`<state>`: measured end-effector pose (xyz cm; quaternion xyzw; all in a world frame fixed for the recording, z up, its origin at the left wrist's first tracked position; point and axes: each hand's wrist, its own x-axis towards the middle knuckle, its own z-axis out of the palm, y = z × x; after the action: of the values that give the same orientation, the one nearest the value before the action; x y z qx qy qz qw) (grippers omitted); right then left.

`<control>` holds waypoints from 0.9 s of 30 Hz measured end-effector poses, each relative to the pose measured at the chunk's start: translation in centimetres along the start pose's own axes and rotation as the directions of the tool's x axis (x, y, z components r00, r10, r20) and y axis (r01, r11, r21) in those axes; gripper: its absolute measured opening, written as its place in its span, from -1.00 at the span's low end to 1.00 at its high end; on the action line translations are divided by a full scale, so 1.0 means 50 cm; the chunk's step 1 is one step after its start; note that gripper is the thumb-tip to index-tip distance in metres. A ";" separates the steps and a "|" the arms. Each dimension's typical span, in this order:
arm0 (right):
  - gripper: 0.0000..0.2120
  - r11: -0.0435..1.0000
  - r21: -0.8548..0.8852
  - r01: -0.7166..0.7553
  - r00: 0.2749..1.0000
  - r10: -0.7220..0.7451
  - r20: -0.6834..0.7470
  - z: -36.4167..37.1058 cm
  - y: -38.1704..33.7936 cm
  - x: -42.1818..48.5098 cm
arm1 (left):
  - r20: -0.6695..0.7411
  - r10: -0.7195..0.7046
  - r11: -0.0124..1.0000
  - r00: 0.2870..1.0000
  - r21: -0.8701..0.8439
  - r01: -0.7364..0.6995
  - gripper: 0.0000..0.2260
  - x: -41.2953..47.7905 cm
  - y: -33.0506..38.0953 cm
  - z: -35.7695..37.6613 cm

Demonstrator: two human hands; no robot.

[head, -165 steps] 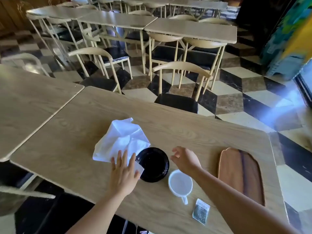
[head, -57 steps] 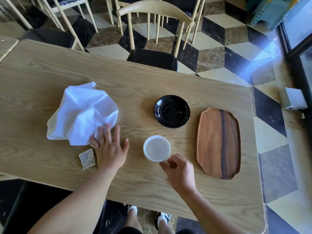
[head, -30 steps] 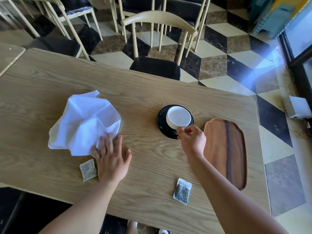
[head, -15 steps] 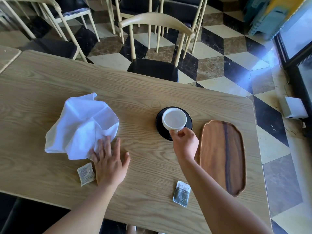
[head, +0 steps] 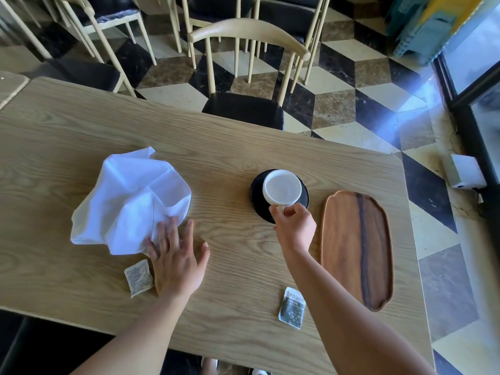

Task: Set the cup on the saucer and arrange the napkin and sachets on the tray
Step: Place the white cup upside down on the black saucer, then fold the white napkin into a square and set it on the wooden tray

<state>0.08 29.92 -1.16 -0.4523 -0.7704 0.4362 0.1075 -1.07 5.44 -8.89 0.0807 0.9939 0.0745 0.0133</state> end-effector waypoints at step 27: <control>-0.61 0.906 -0.074 0.417 0.728 -0.284 0.624 0.193 -0.131 -0.158 | -0.353 -0.183 0.948 0.918 -0.309 0.070 -0.67 -0.009 -0.198 -0.173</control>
<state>-4.81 16.74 -0.06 -0.1449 -0.8770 0.4449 -0.1091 -2.54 -5.54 -1.80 -0.0031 0.9591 0.2327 -0.1613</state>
